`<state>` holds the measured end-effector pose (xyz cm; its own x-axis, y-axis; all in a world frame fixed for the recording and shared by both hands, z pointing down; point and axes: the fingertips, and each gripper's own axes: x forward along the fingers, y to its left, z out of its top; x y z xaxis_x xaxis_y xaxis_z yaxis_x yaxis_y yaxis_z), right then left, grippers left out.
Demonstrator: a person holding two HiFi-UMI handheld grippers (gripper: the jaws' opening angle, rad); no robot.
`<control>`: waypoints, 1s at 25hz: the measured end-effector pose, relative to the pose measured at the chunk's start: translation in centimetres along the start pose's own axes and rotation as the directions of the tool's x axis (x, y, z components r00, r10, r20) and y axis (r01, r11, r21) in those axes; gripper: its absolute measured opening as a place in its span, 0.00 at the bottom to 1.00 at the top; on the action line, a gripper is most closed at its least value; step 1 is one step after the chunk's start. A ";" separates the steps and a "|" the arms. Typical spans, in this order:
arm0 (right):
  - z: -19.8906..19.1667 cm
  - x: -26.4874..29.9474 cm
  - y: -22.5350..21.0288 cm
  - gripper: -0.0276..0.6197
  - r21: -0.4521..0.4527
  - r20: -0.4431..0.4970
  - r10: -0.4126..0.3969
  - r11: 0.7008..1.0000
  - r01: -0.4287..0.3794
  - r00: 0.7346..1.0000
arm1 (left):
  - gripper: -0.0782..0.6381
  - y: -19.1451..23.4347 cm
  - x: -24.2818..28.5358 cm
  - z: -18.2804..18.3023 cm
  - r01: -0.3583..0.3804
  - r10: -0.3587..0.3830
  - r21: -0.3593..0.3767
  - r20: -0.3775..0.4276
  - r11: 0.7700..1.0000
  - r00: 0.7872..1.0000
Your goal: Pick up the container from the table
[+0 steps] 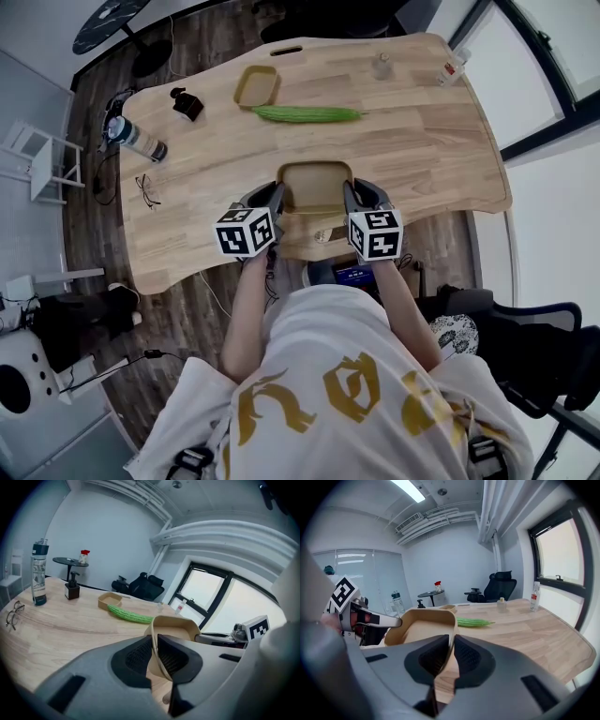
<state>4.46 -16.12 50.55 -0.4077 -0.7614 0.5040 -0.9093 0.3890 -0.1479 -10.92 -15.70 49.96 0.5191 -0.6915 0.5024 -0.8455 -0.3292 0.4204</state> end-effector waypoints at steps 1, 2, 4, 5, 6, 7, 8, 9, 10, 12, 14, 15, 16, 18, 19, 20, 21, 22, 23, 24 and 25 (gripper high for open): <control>0.3 -0.2 0.0 0.09 -0.001 0.007 -0.002 1.000 0.002 1.000 | 0.17 -0.2 -0.2 0.3 0.001 -0.001 0.003 0.008 1.000 1.000; 0.5 -0.3 0.0 0.09 0.000 0.014 -0.004 1.000 0.004 1.000 | 0.17 -0.3 -0.3 0.6 0.003 -0.003 0.003 0.016 1.000 1.000; 0.8 -0.5 0.0 0.09 0.000 0.022 -0.008 1.000 0.008 1.000 | 0.17 -0.4 -0.5 0.8 0.007 -0.007 -0.005 0.027 1.000 1.000; 0.8 -0.6 0.1 0.09 -0.001 0.023 -0.008 1.000 0.008 1.000 | 0.17 -0.4 -0.5 0.8 0.007 -0.007 -0.009 0.028 1.000 1.000; 0.8 -0.7 0.1 0.09 -0.003 0.021 -0.009 1.000 0.009 1.000 | 0.17 -0.5 -0.6 0.7 0.007 -0.006 -0.011 0.026 1.000 1.000; 0.7 -0.8 0.2 0.09 -0.005 0.019 -0.009 1.000 0.009 1.000 | 0.17 -0.5 -0.6 0.5 0.007 -0.007 -0.012 0.025 1.000 1.000; 0.8 -0.8 0.2 0.09 -0.007 0.020 -0.010 1.000 0.010 1.000 | 0.17 -0.5 -0.7 0.5 0.009 -0.009 -0.011 0.025 1.000 1.000; 0.9 -0.9 0.1 0.09 -0.010 0.021 -0.011 1.000 0.011 1.000 | 0.17 -0.6 -0.7 0.6 0.012 -0.012 -0.009 0.027 1.000 1.000; 1.0 -0.9 0.1 0.09 -0.012 0.023 -0.012 1.000 0.013 1.000 | 0.17 -0.6 -0.7 0.7 0.014 -0.014 -0.006 0.030 1.000 0.999; 1.0 -1.0 0.1 0.09 -0.015 0.025 -0.014 1.000 0.015 1.000 | 0.17 -0.8 -0.8 0.7 0.017 -0.017 -0.001 0.032 1.000 0.999; 0.9 -1.2 0.0 0.09 -0.017 0.022 -0.018 1.000 0.018 1.000 | 0.17 -1.0 -0.9 0.4 0.018 -0.018 0.001 0.030 1.000 0.999; 0.8 -1.3 0.0 0.09 -0.017 0.021 -0.020 1.000 0.020 1.000 | 0.17 -1.1 -0.9 0.4 0.018 -0.018 0.002 0.030 1.000 0.999; 0.8 -1.3 -0.1 0.09 -0.017 0.021 -0.020 1.000 0.020 1.000 | 0.17 -1.2 -0.9 0.3 0.018 -0.018 0.003 0.029 1.000 0.999; 0.7 -1.4 -0.1 0.09 -0.012 0.022 -0.019 1.000 0.019 1.000 | 0.17 -1.2 -0.9 0.3 0.018 -0.018 0.004 0.028 1.000 0.999; 0.6 -1.3 -0.2 0.09 -0.010 0.021 -0.018 1.000 0.019 1.000 | 0.17 -1.2 -0.8 0.3 0.017 -0.017 0.005 0.027 1.000 0.999; 0.6 -1.3 -0.2 0.09 -0.007 0.021 -0.018 1.000 0.018 1.000 | 0.17 -1.2 -0.8 0.4 0.016 -0.016 0.006 0.026 1.000 1.000; 0.6 -1.3 -0.2 0.09 -0.004 0.020 -0.018 1.000 0.018 1.000 | 0.17 -1.2 -0.8 0.4 0.016 -0.016 0.006 0.025 1.000 1.000; 0.5 -1.3 -0.3 0.09 -0.002 0.020 -0.017 1.000 0.017 1.000 | 0.17 -1.2 -0.7 0.3 0.017 -0.017 0.005 0.024 1.000 1.000; 0.5 -1.3 -0.3 0.09 -0.001 0.020 -0.017 1.000 0.017 1.000 | 0.17 -1.3 -0.7 0.3 0.019 -0.019 0.004 0.023 1.000 1.000; 0.5 -1.4 -0.4 0.09 0.000 0.020 -0.018 1.000 0.018 1.000 | 0.17 -1.3 -0.6 0.2 0.020 -0.020 0.003 0.022 1.000 1.000; 0.4 -1.4 -0.5 0.09 0.001 0.020 -0.019 1.000 0.019 1.000 | 0.17 -1.4 -0.5 0.2 0.022 -0.022 0.002 0.020 1.000 1.000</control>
<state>5.47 -15.47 49.58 -0.3916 -0.7791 0.4895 -0.9171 0.3735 -0.1393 -10.00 -15.04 48.98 0.5346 -0.6972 0.4775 -0.8343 -0.3457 0.4294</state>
